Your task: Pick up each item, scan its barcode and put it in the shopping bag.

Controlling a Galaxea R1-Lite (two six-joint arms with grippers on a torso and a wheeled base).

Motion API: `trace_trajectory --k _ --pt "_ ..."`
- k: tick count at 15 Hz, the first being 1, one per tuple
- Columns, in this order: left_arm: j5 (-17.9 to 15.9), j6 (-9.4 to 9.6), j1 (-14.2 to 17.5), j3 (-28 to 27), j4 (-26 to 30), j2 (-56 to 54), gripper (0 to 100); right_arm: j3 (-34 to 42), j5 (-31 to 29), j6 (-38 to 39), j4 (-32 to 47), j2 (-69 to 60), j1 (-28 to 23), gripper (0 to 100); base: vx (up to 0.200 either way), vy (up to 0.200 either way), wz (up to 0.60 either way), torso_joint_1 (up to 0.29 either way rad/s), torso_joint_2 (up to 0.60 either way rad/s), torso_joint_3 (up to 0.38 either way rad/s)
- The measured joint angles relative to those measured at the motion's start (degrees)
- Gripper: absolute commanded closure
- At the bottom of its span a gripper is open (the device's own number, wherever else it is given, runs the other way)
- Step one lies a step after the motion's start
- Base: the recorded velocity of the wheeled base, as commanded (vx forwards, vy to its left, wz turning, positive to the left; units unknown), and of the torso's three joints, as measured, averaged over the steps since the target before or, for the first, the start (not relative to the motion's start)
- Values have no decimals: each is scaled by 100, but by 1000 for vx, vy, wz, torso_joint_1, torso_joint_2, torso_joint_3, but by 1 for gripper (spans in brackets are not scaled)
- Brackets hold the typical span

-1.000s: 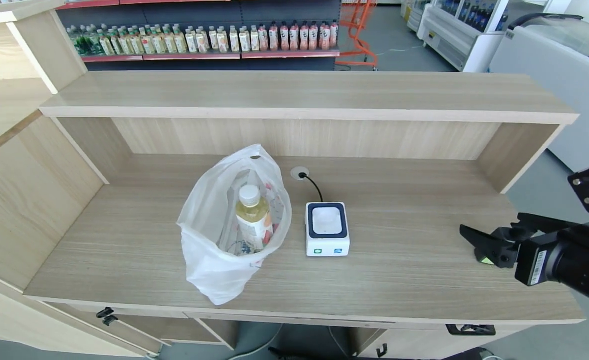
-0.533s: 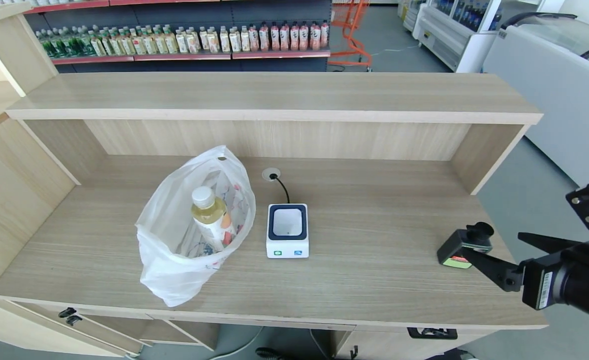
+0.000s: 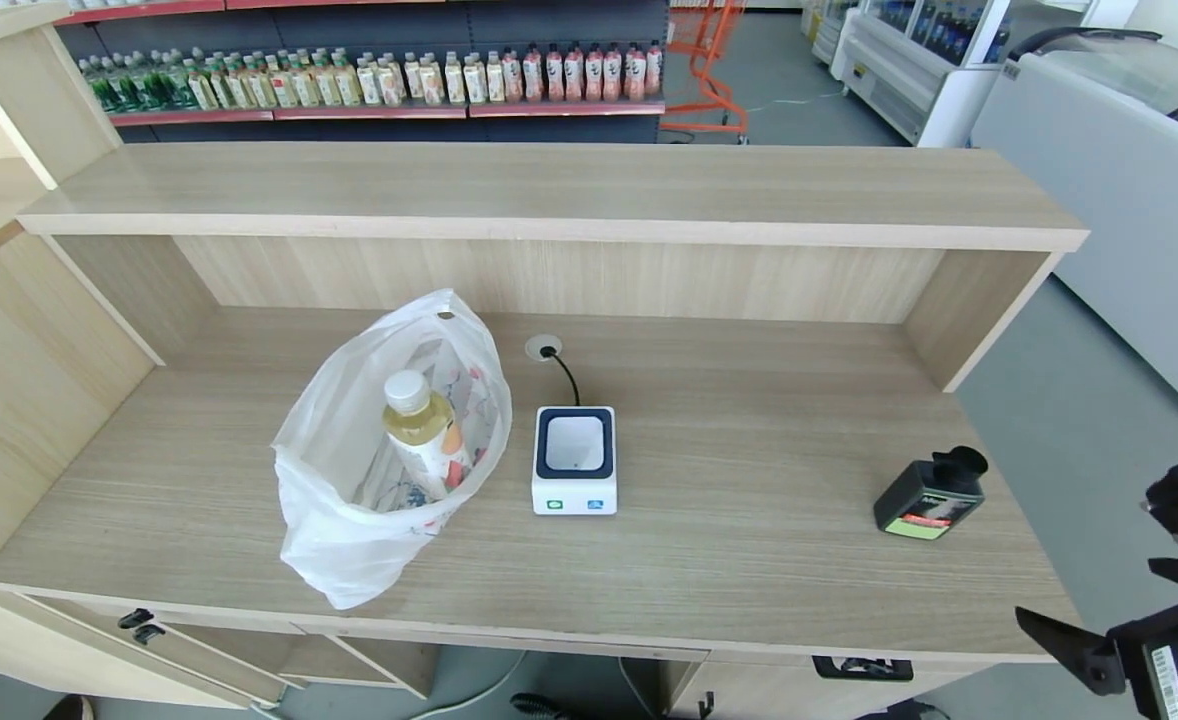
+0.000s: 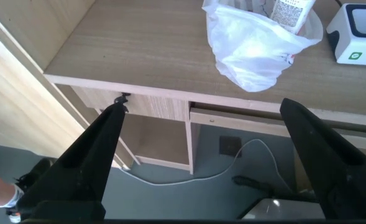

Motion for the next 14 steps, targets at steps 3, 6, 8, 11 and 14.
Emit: trace_trajectory --k 3,6,8,11,14 --pt "2 0 0 0 -1 0 0 -179 -532 -218 692 57 -295 0 0 0 0 0 0 0" --pt "0 2 0 0 0 0 0 -276 -650 -307 664 400 -610 0 0 0 0 0 0 0" --pt "0 2 5 0 -1 0 0 -457 -663 -329 613 747 -830 0 0 0 0 0 0 0" --pt "0 2 2 0 -1 0 0 -835 -663 -347 411 1395 -1150 0 0 0 0 0 0 0" --pt "0 2 0 0 -1 0 0 -1011 -657 -334 132 1996 -1293 0 0 0 0 0 0 0"
